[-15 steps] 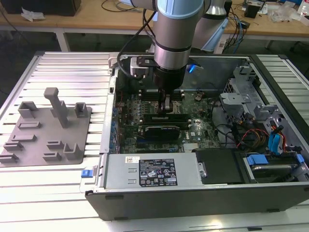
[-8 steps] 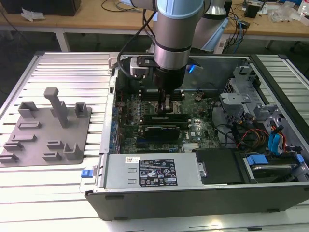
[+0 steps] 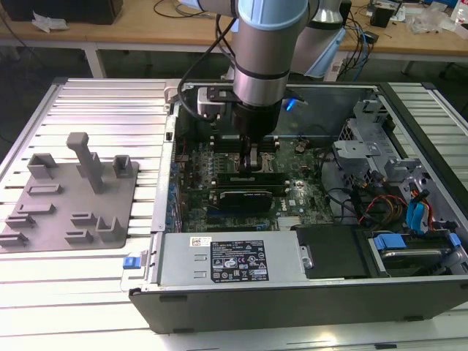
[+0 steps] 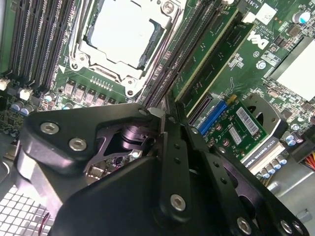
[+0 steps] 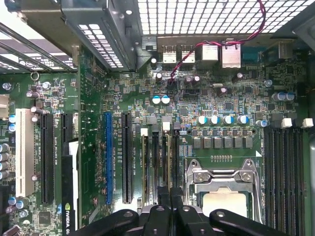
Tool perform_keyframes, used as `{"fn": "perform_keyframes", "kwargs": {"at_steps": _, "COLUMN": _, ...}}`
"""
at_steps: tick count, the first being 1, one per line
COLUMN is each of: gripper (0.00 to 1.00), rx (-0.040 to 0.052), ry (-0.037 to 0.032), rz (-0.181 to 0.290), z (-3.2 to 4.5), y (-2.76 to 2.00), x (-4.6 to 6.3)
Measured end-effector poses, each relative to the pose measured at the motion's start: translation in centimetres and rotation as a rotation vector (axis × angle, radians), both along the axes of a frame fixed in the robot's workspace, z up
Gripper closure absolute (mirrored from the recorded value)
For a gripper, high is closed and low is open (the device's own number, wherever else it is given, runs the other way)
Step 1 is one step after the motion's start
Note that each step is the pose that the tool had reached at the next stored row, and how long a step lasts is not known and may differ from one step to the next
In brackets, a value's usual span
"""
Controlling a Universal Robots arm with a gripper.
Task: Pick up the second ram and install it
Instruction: 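Insert the second ram into the second slot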
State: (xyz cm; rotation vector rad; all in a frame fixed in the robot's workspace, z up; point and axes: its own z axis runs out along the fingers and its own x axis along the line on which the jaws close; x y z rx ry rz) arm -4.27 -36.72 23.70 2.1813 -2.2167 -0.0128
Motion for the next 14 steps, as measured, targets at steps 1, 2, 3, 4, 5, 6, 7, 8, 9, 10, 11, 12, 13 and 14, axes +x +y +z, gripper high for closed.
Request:
{"fn": "perform_keyframes", "kwargs": {"at_steps": 1, "gripper": 0.91, "rx": -0.0002, "ry": 0.0001, "rz": 0.0, "z": 0.0, "y": 0.0, "x": -0.01}}
{"fn": "perform_keyframes", "kwargs": {"at_steps": 2, "gripper": 0.91, "rx": -0.0001, "ry": 0.0001, "rz": 0.0, "z": -0.01, "y": 0.0, "x": -0.01}}
{"fn": "perform_keyframes", "kwargs": {"at_steps": 3, "gripper": 0.91, "rx": 0.0, "ry": -0.0001, "rz": 0.0, "z": -0.02, "y": 0.0, "x": 0.0}}
{"fn": "perform_keyframes", "kwargs": {"at_steps": 4, "gripper": 0.91, "rx": 0.0, "ry": 0.0, "rz": 0.0, "z": -0.02, "y": 0.0, "x": -0.01}}
{"fn": "perform_keyframes", "kwargs": {"at_steps": 5, "gripper": 0.91, "rx": -0.0001, "ry": 0.0, "rz": 0.0, "z": -0.02, "y": 0.0, "x": -0.01}}
{"fn": "perform_keyframes", "kwargs": {"at_steps": 6, "gripper": 0.91, "rx": 0.0, "ry": 0.0, "rz": 0.0, "z": -0.03, "y": 0.0, "x": -0.01}}
{"fn": "perform_keyframes", "kwargs": {"at_steps": 7, "gripper": 0.91, "rx": 0.0002, "ry": -0.0001, "rz": 0.0, "z": -0.07, "y": 0.0, "x": 0.0}}
{"fn": "perform_keyframes", "kwargs": {"at_steps": 8, "gripper": 0.91, "rx": -0.0001, "ry": 0.0, "rz": 0.0, "z": -0.06, "y": 0.0, "x": -0.01}}
{"fn": "perform_keyframes", "kwargs": {"at_steps": 9, "gripper": 0.91, "rx": -0.0001, "ry": 0.0, "rz": 0.0, "z": -0.07, "y": 0.0, "x": -0.01}}
{"fn": "perform_keyframes", "kwargs": {"at_steps": 10, "gripper": 0.91, "rx": 0.0, "ry": 0.0, "rz": 0.0, "z": -0.08, "y": 0.0, "x": -0.01}}
{"fn": "perform_keyframes", "kwargs": {"at_steps": 11, "gripper": 0.91, "rx": 0.0, "ry": 0.0, "rz": 0.0, "z": -0.08, "y": 0.0, "x": -0.01}}
{"fn": "perform_keyframes", "kwargs": {"at_steps": 12, "gripper": 0.91, "rx": 0.0002, "ry": -0.0001, "rz": 0.0, "z": -0.17, "y": 0.0, "x": 0.0}}
{"fn": "perform_keyframes", "kwargs": {"at_steps": 13, "gripper": 0.91, "rx": 0.0, "ry": 0.0, "rz": 0.0, "z": -0.22, "y": 0.0, "x": -0.01}}
{"fn": "perform_keyframes", "kwargs": {"at_steps": 14, "gripper": 0.91, "rx": 0.0, "ry": 0.0, "rz": 0.0, "z": -0.26, "y": 0.0, "x": 0.0}}
